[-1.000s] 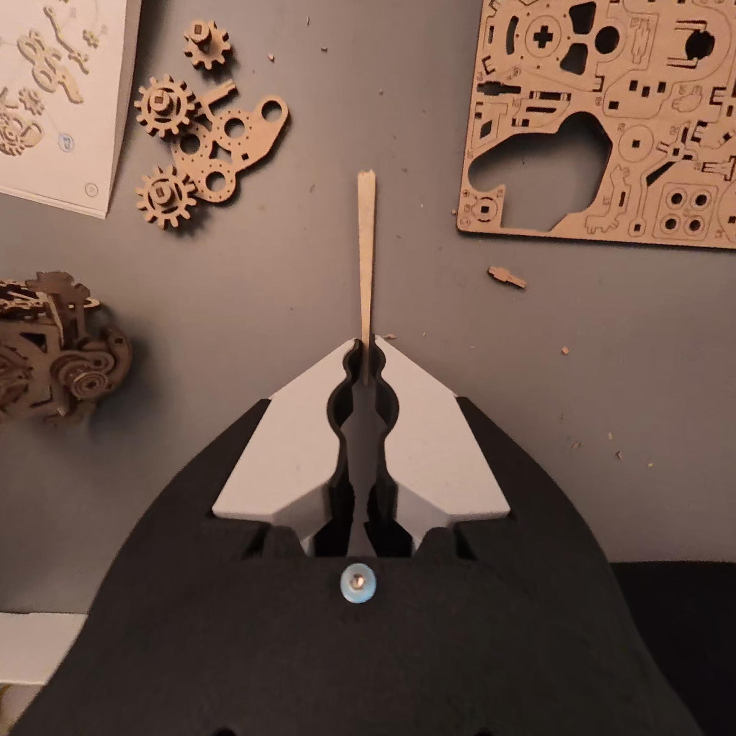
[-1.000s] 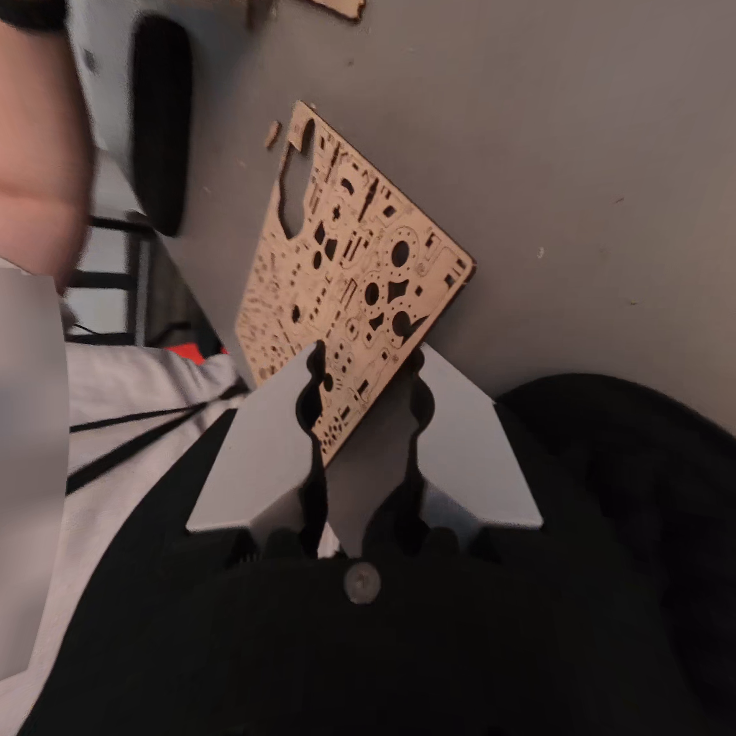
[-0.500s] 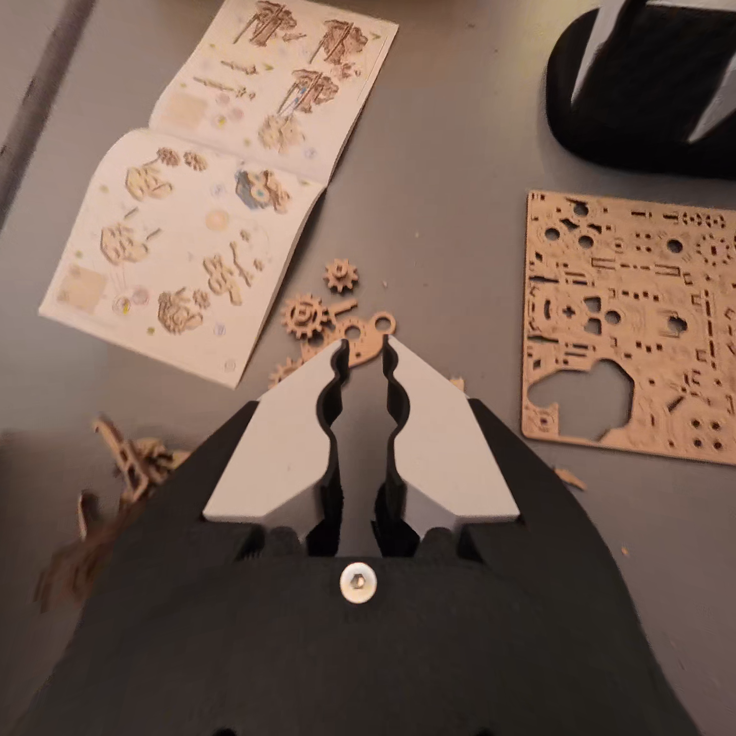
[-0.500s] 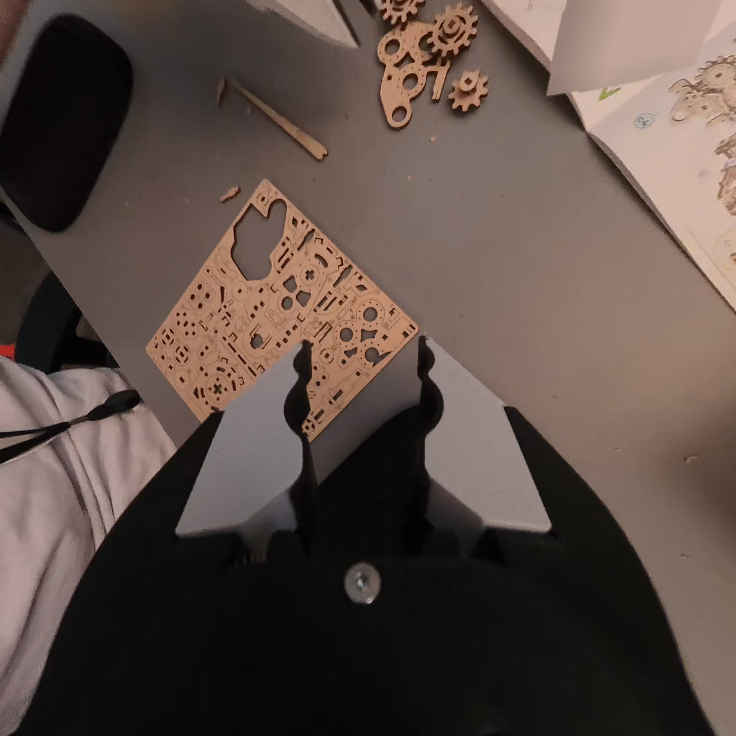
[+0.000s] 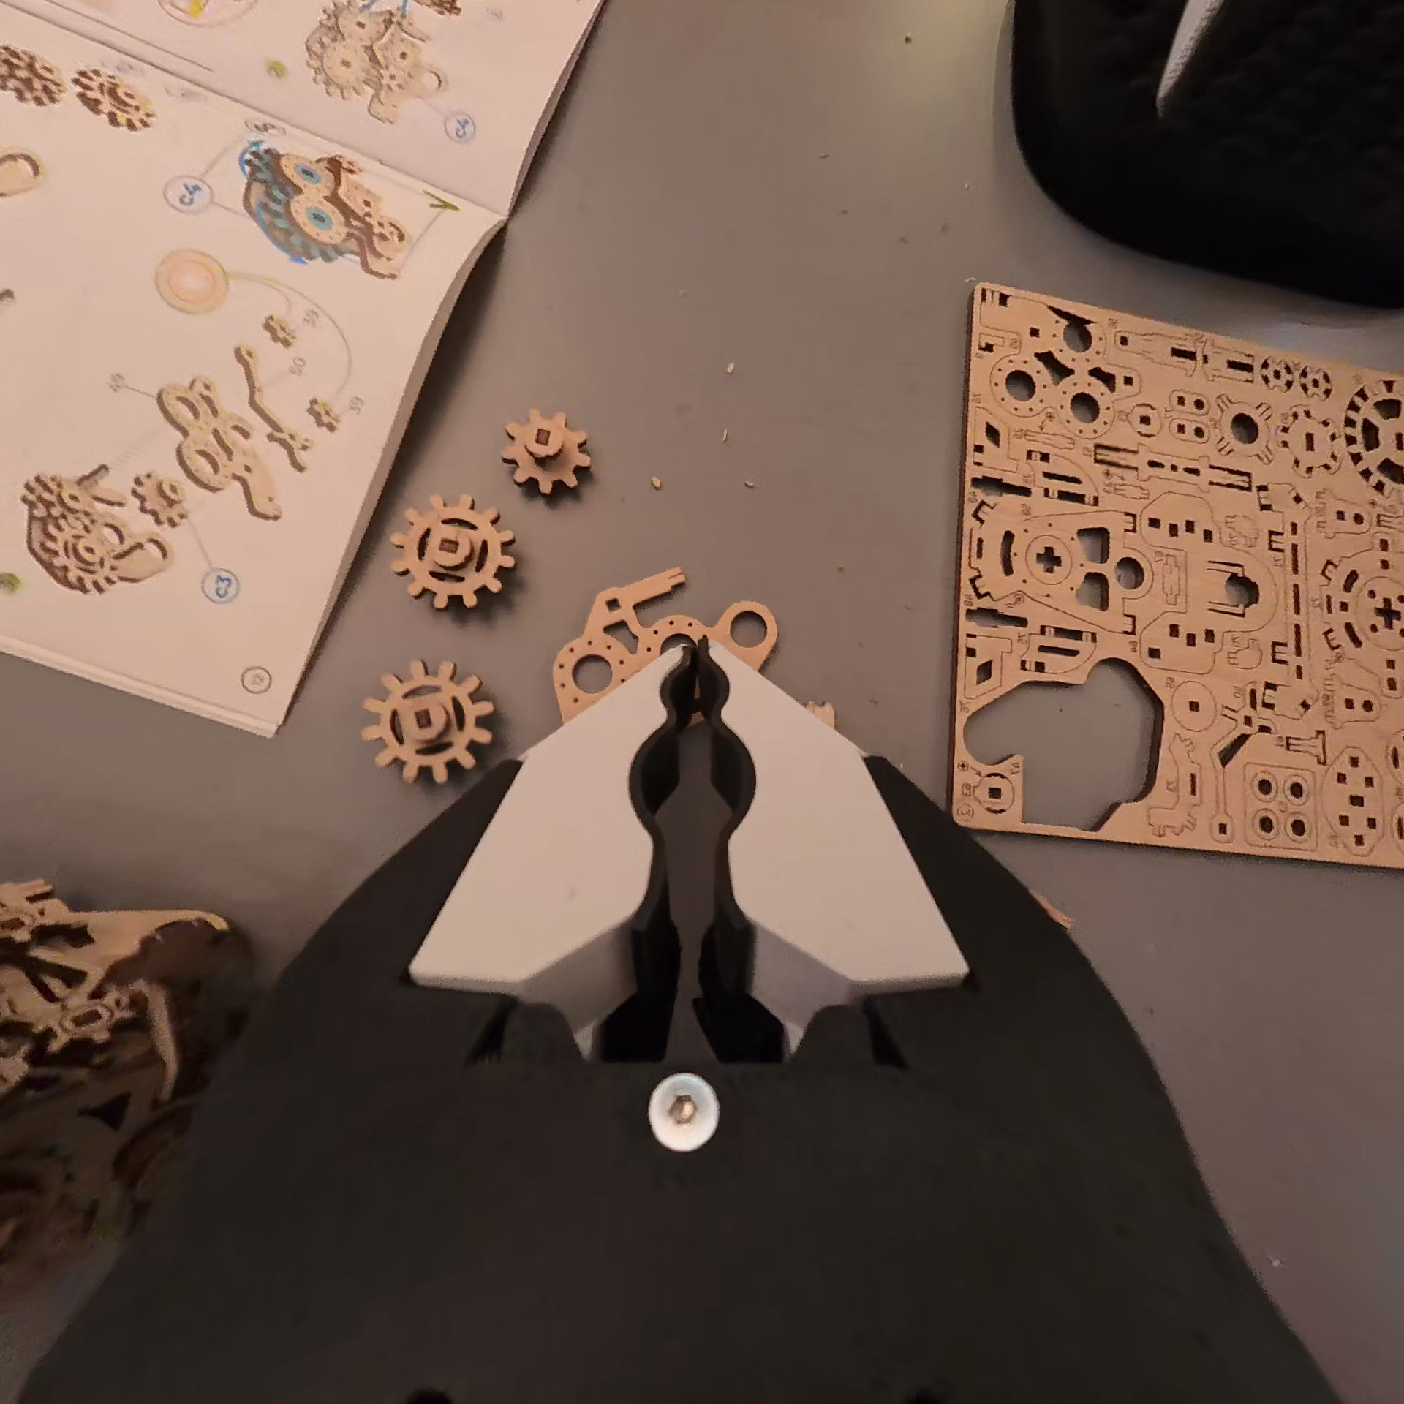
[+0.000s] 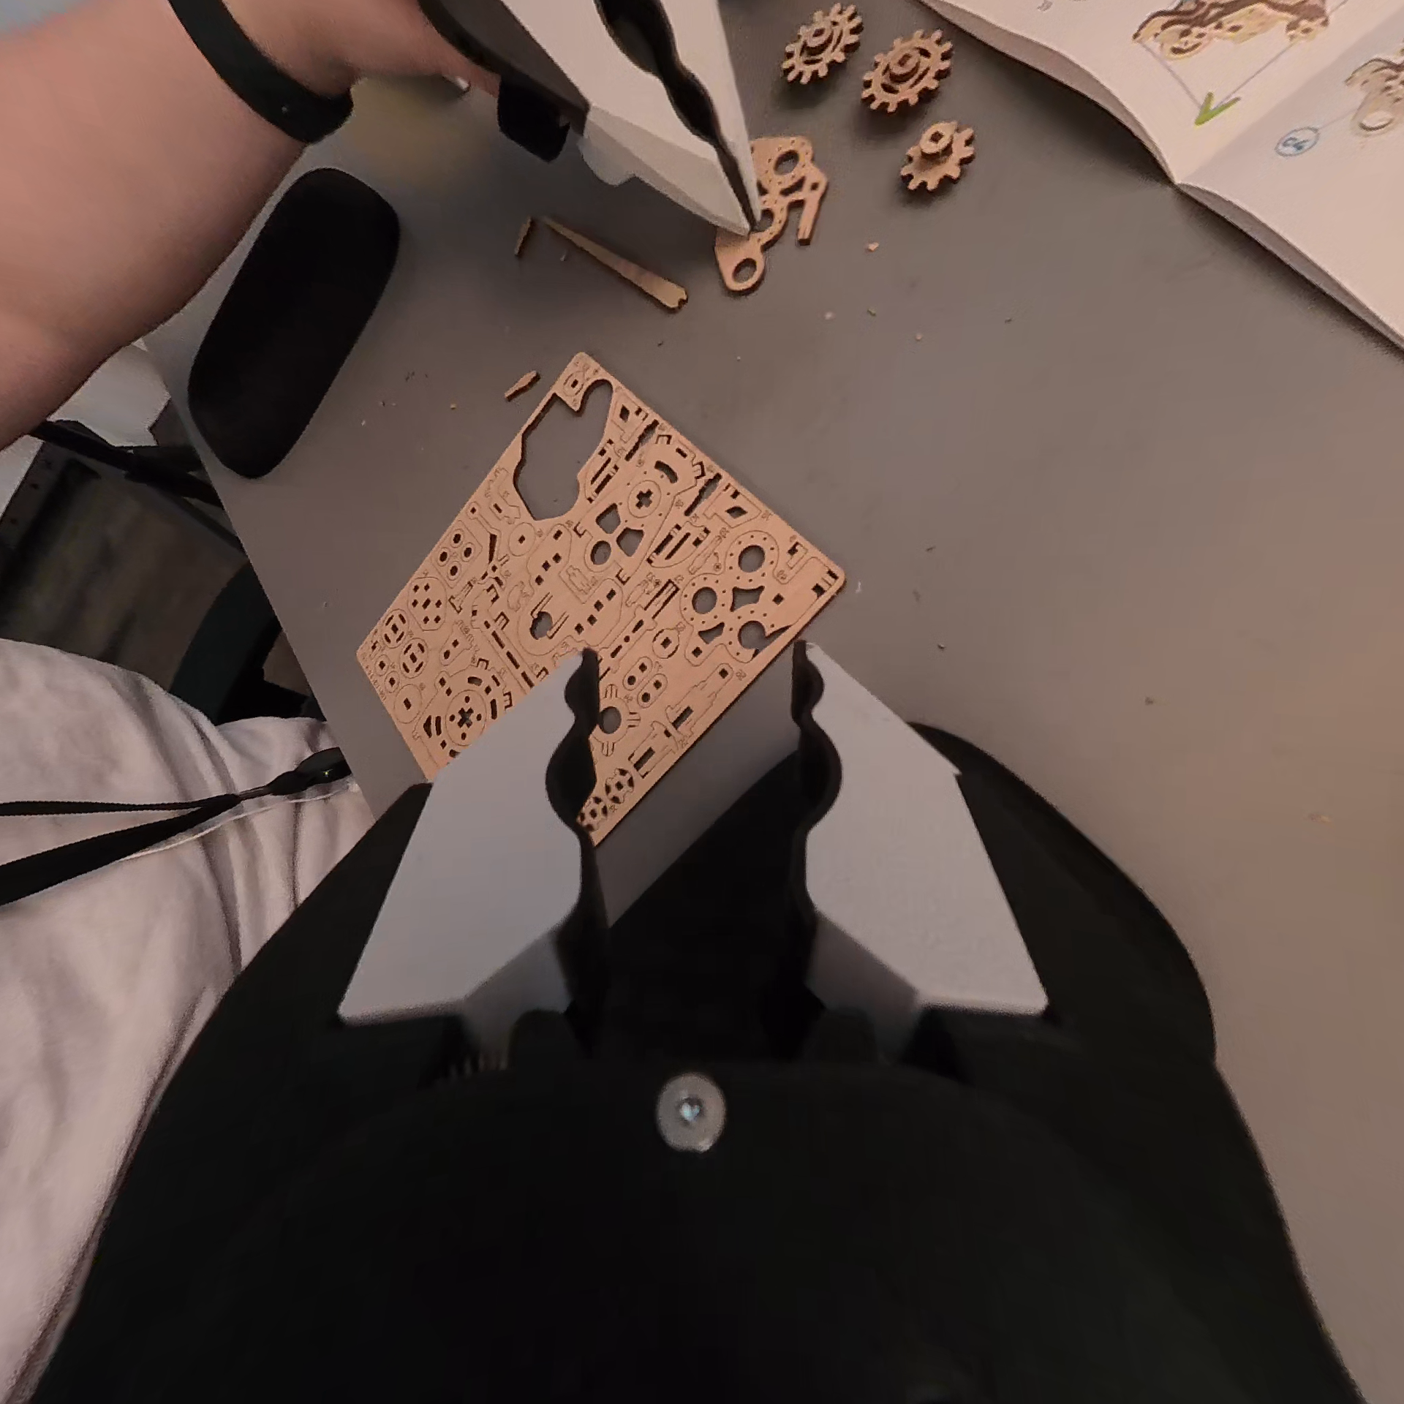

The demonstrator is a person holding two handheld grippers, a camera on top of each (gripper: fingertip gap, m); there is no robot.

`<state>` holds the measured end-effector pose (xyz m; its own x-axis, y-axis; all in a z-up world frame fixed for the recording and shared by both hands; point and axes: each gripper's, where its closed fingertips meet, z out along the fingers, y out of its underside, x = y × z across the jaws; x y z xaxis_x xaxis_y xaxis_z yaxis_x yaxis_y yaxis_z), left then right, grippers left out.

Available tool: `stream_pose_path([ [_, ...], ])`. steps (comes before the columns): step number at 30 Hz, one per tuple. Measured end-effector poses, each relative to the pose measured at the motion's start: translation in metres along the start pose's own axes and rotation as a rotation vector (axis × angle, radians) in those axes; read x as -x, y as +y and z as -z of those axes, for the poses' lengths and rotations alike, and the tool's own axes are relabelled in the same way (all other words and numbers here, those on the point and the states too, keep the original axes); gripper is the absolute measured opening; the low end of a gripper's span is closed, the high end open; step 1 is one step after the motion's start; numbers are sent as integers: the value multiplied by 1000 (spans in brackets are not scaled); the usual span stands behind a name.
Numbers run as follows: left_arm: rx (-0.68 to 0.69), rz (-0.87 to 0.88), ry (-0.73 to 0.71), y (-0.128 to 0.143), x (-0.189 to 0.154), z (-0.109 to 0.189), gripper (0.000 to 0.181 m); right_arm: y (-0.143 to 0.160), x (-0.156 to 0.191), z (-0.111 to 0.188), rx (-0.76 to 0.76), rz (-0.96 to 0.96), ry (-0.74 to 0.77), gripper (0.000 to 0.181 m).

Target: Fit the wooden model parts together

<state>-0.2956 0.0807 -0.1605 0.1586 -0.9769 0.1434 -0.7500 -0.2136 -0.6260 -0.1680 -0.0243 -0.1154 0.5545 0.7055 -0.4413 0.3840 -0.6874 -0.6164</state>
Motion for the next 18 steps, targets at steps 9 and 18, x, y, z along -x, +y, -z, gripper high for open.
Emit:
stream_pose_path([
  [9,-292,224,-116,2,-17,73,32,-33,-39,20,-303,297,320,56],
  [18,-384,234,-666,18,-21,183,106,-98,-67,98,-557,403,840,101],
])
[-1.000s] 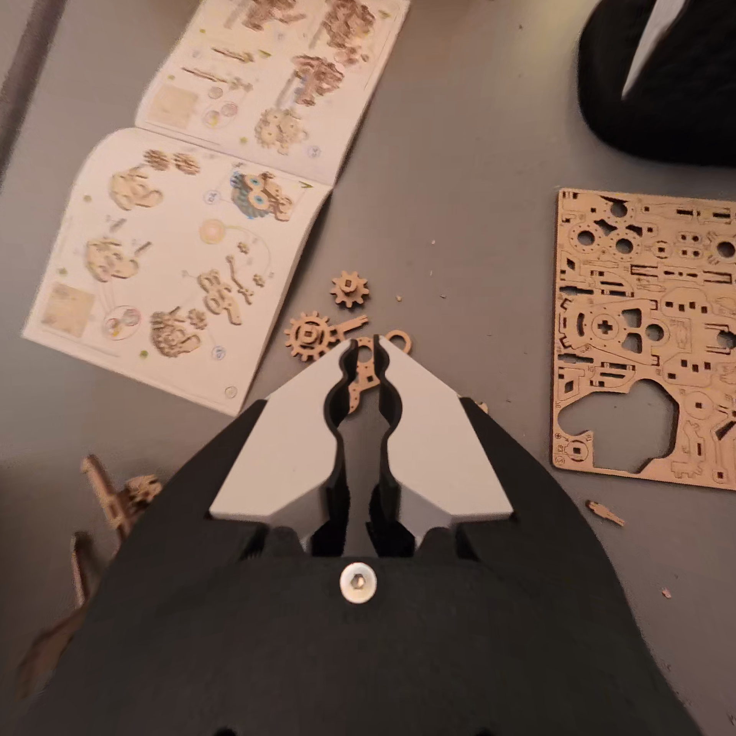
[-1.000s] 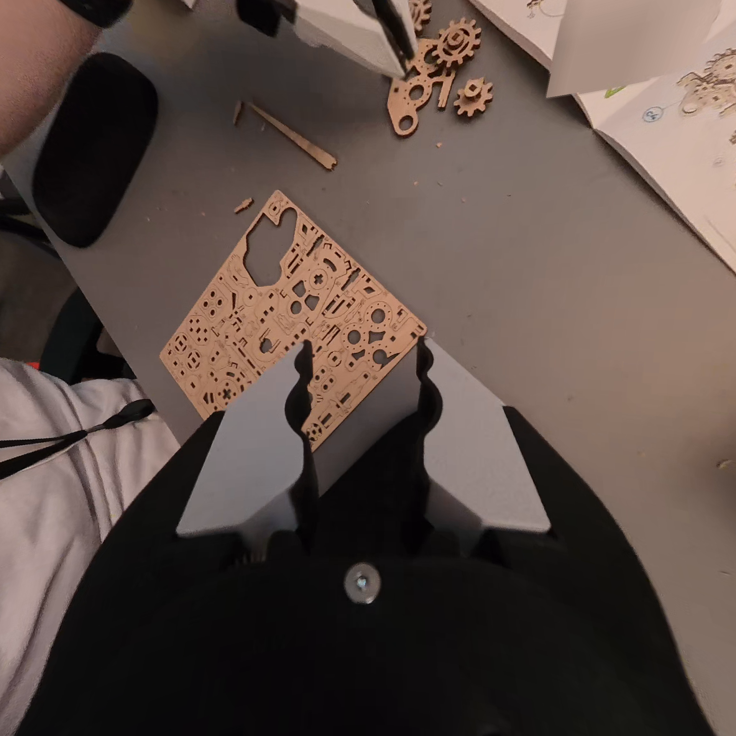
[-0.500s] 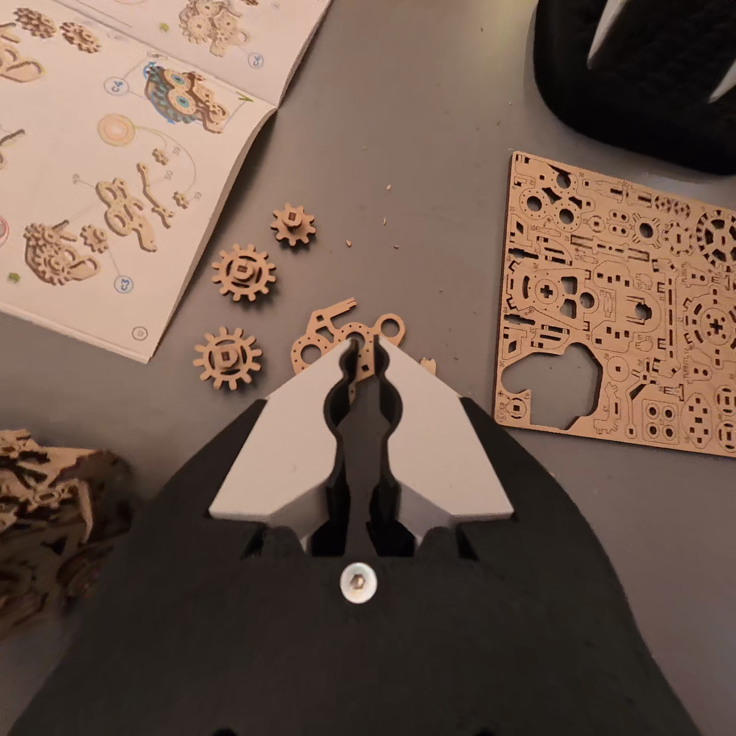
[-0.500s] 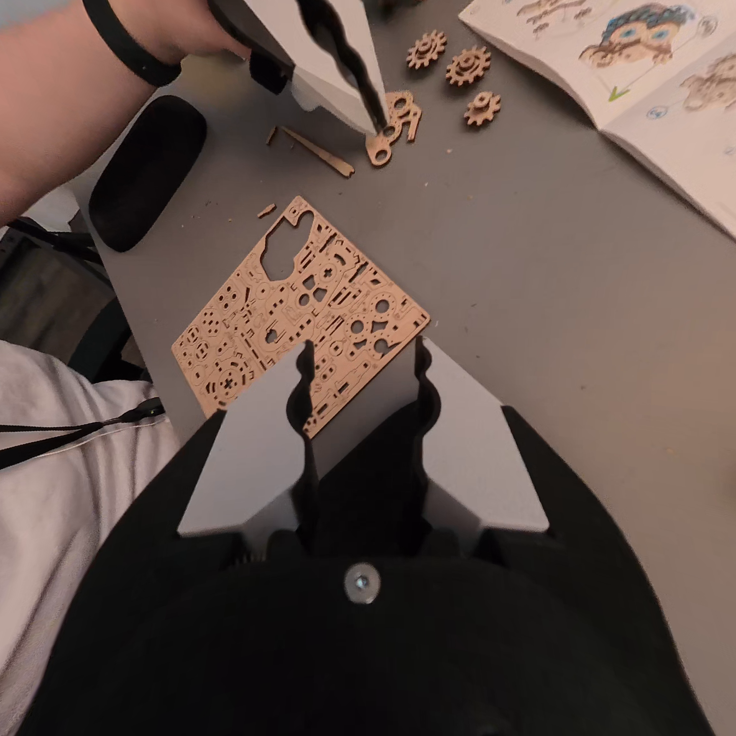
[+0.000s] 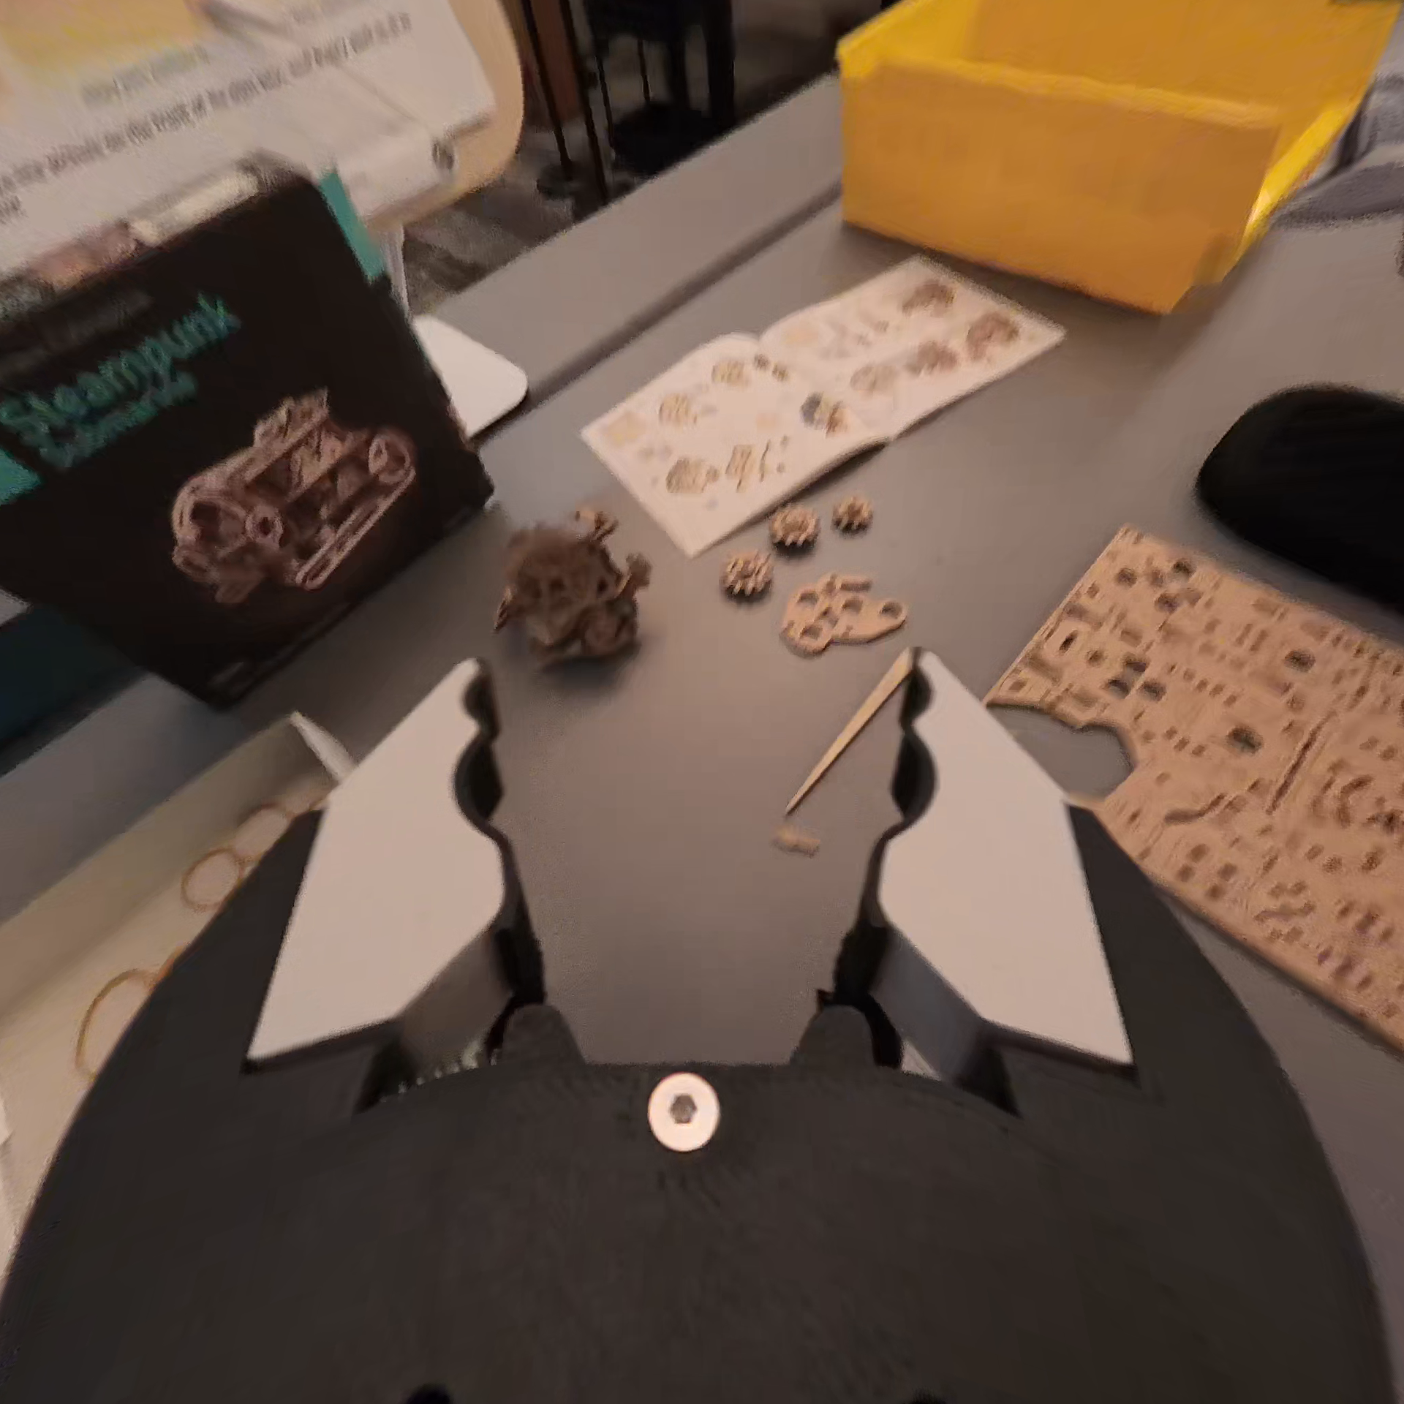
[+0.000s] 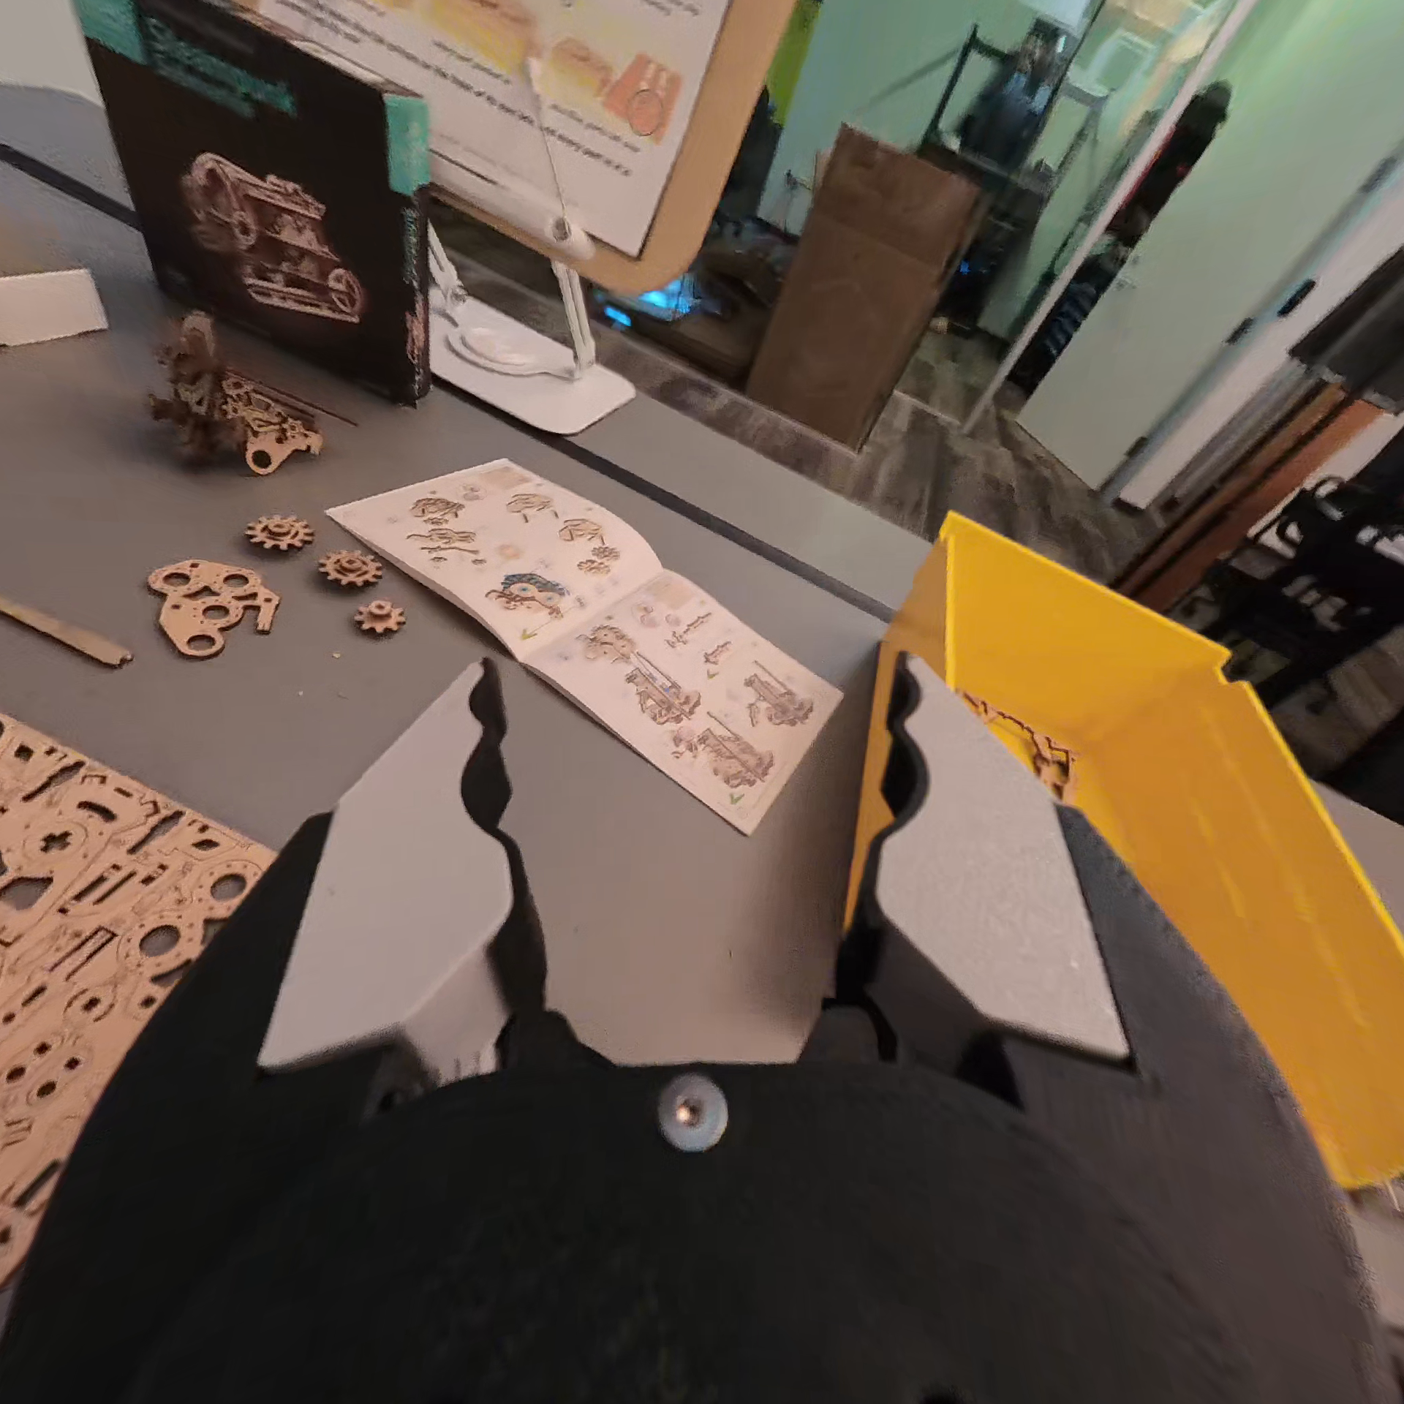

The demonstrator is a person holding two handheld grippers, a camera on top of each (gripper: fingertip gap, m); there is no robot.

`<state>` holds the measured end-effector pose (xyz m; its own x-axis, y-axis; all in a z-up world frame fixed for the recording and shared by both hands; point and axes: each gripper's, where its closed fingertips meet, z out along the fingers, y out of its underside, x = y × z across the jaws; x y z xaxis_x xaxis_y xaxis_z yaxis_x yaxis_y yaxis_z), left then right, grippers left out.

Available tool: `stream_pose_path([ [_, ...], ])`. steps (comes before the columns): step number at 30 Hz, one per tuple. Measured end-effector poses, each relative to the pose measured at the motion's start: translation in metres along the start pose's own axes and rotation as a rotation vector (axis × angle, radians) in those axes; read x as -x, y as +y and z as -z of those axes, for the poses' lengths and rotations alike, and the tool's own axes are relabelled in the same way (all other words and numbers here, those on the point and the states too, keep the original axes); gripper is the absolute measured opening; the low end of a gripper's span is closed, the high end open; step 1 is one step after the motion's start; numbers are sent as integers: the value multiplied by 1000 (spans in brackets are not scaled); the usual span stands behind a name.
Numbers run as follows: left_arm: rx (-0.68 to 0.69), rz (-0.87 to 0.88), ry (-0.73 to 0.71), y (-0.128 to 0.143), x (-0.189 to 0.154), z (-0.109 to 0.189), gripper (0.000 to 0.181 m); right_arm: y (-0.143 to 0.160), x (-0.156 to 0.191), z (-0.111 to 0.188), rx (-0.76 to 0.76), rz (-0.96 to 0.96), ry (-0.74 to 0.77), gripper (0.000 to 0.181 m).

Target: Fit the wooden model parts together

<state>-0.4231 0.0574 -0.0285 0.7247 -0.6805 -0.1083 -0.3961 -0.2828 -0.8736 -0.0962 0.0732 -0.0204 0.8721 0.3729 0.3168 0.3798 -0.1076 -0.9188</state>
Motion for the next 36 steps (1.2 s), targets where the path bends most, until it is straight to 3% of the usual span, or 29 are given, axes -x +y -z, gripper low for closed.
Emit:
stream_pose_path([
  [3,-56,60,85,-42,-45,-25,124,8,-12,0,155,-95,19,130],
  [6,29,65,139,-54,-98,-78,134,32,-25,19,255,-238,53,139],
  [11,191,123,119,-35,-161,-176,150,97,-64,57,321,-529,241,144],
  [16,292,153,97,-20,-195,-235,150,163,-80,53,491,-703,300,151],
  [20,303,206,45,-18,-199,-262,152,194,-102,51,583,-673,430,151],
  [24,317,176,-26,-13,-196,-281,152,217,-99,45,684,-642,451,152],
  [28,333,167,-90,-11,-196,-288,157,218,-108,41,596,-654,493,152],
  [36,371,204,-128,-12,-196,-291,158,218,-107,42,599,-652,496,152],
])
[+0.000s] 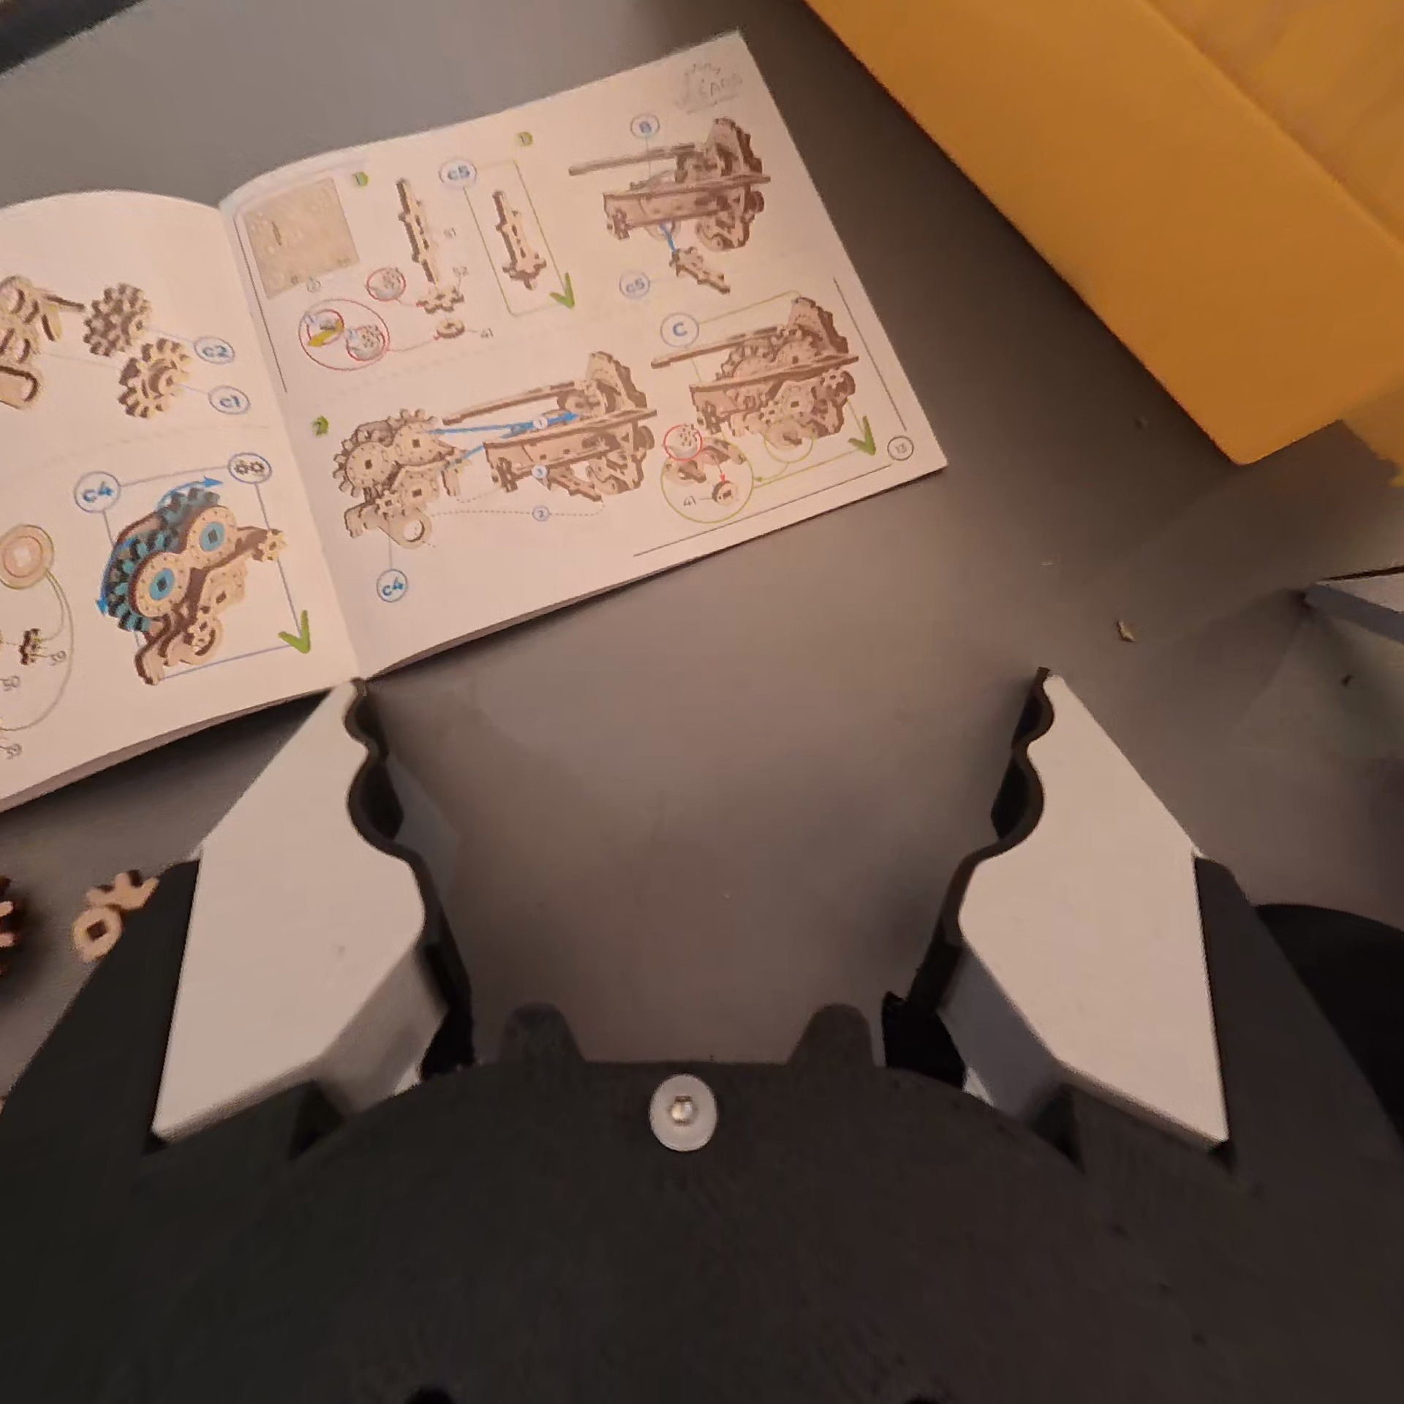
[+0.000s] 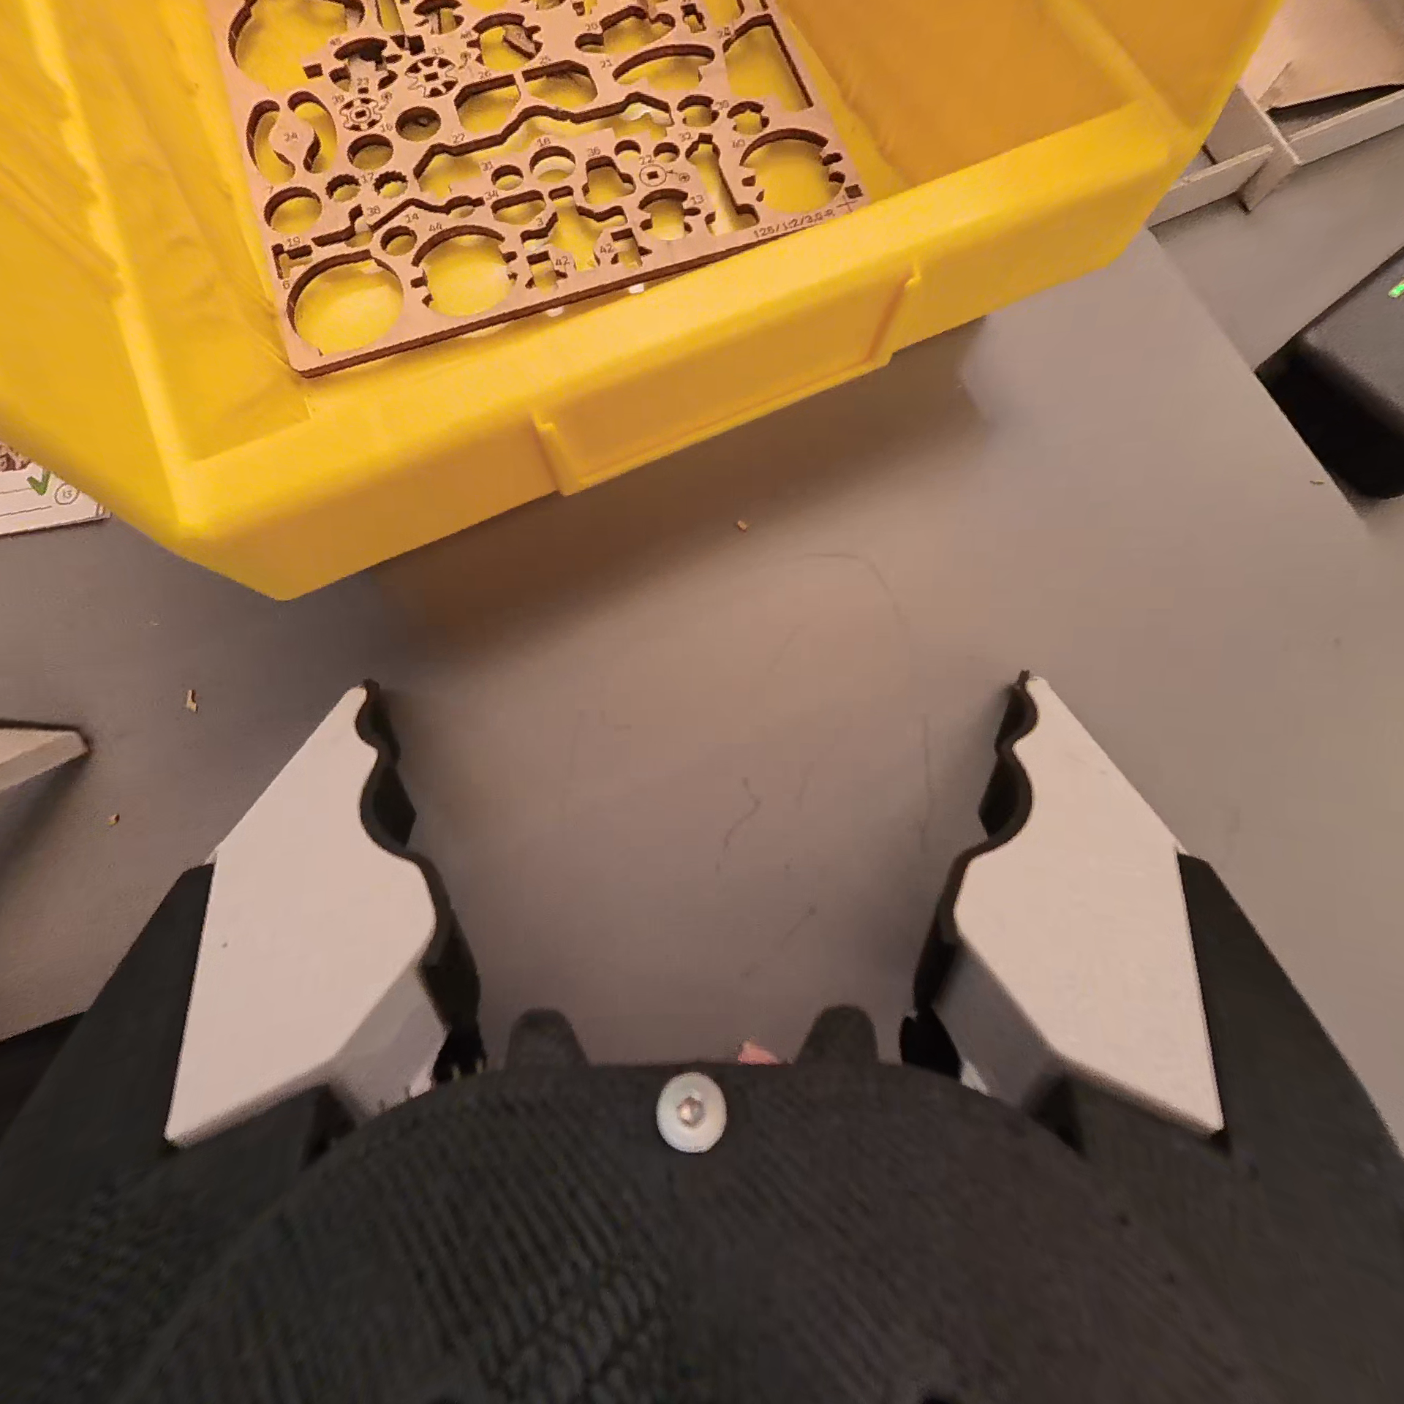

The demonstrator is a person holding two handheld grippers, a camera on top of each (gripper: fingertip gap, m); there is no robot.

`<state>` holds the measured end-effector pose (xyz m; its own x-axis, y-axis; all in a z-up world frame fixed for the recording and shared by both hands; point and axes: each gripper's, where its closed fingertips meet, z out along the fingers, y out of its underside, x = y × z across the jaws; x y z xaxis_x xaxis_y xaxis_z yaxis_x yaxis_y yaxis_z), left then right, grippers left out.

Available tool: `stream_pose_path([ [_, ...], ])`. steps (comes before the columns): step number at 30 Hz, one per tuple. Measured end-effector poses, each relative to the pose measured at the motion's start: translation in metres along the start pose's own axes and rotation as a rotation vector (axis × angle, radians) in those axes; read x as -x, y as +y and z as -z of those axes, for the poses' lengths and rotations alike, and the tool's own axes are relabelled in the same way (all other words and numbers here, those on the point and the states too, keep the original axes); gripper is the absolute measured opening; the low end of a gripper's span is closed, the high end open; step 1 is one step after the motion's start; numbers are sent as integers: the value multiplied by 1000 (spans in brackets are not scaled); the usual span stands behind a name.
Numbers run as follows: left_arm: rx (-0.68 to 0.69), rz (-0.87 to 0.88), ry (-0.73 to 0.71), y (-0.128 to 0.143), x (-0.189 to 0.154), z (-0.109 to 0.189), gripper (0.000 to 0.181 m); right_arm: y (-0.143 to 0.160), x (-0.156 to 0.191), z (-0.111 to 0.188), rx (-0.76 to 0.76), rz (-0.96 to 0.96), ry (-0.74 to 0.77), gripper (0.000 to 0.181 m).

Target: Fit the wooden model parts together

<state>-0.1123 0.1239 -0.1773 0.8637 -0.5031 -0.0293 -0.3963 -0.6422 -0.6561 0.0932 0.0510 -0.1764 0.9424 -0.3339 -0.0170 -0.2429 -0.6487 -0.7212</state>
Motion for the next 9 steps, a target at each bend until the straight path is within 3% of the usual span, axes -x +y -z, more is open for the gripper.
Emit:
stream_pose_path([
  [3,80,37,-3,0,0,1,155,-1,0,0,0,-15,9,152],
  [9,-1,136,-117,-12,3,-11,158,-3,-1,-2,-2,-38,41,152],
])
